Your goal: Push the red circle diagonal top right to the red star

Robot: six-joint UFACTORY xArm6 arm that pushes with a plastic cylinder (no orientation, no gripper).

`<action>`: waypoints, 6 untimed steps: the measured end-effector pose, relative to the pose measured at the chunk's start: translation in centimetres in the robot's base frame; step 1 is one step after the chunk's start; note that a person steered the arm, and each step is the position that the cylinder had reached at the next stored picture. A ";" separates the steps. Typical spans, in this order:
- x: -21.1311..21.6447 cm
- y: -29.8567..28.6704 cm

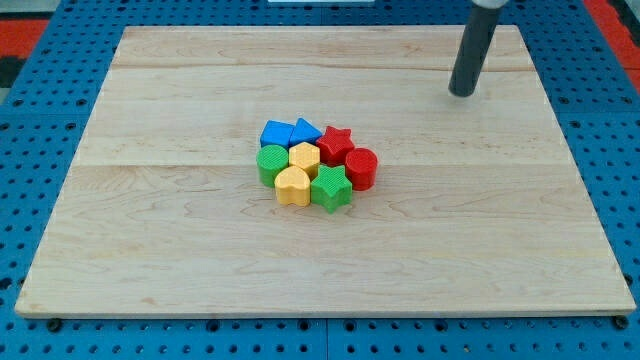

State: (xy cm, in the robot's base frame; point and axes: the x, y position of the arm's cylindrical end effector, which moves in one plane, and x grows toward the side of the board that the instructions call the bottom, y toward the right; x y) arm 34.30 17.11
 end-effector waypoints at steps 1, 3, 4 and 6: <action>7.1 -0.8; 19.5 -6.2; 17.4 -13.4; 10.5 -15.8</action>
State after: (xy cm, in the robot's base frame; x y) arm 44.82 1.34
